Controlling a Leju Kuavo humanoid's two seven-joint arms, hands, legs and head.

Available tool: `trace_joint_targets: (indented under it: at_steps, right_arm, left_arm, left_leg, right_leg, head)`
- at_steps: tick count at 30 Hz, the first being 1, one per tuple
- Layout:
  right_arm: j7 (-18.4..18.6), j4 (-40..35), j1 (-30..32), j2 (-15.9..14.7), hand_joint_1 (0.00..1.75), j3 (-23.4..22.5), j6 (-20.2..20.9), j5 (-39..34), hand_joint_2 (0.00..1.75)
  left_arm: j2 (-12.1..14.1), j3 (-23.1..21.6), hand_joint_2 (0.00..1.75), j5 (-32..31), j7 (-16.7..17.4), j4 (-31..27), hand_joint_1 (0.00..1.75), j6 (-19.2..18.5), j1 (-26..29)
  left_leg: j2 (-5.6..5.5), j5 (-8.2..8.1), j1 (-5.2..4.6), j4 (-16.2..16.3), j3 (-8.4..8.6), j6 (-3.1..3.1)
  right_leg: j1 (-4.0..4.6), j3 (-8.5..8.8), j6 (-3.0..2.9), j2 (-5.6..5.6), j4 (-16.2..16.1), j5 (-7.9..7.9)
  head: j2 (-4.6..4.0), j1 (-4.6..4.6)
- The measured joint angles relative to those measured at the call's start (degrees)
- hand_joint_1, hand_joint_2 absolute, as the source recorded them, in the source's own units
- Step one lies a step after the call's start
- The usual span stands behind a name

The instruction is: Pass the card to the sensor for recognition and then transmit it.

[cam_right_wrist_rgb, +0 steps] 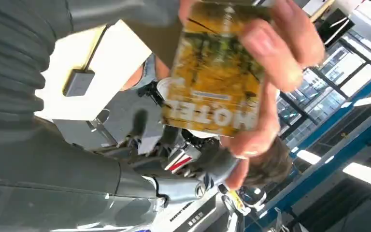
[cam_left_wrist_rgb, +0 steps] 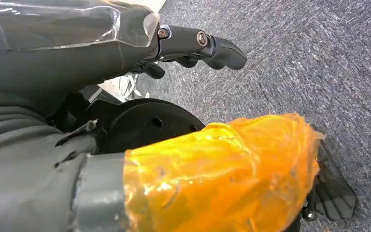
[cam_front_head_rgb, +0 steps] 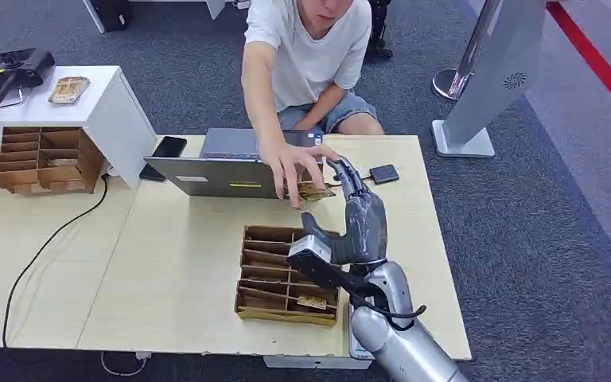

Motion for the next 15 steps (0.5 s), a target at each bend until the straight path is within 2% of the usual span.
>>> trace_joint_targets:
  at_steps: [1, 2, 15]
  right_arm:
    - [0.0, 0.09, 0.0, 0.0, 0.0, 0.09, 0.0, 0.0, 1.75]
    - [-0.02, 0.18, 0.0, 0.0, 0.0, 0.22, -0.02, 0.0, 0.0]
    - [-0.59, -0.02, 0.38, 0.0, 0.0, 0.88, -0.81, 0.02, 0.0]
  left_arm:
    - [0.0, 0.0, 0.0, 0.06, -0.02, 0.0, 0.0, 0.0, 0.0]
    - [0.0, 0.02, 0.0, 0.11, -0.02, 0.0, 0.0, 0.02, 0.0]
    - [-0.04, 0.02, 0.0, 1.05, -0.57, 0.0, 0.0, 0.04, 0.0]
  left_leg:
    - [0.0, 0.0, 0.0, 0.0, 0.0, 0.0]
    - [0.0, 0.0, 0.0, 0.0, 0.0, 0.0]
    - [0.01, 0.0, 0.0, 0.0, 0.02, 0.0]
  right_leg:
    - [0.0, 0.0, 0.0, 0.0, 0.0, 0.0]
    - [0.0, 0.0, 0.0, 0.0, 0.0, 0.0]
    - [0.0, 0.0, 0.0, 0.01, 0.0, 0.0]
  head:
    - [0.0, 0.0]
    - [0.0, 0.0]
    - [0.0, 0.0]
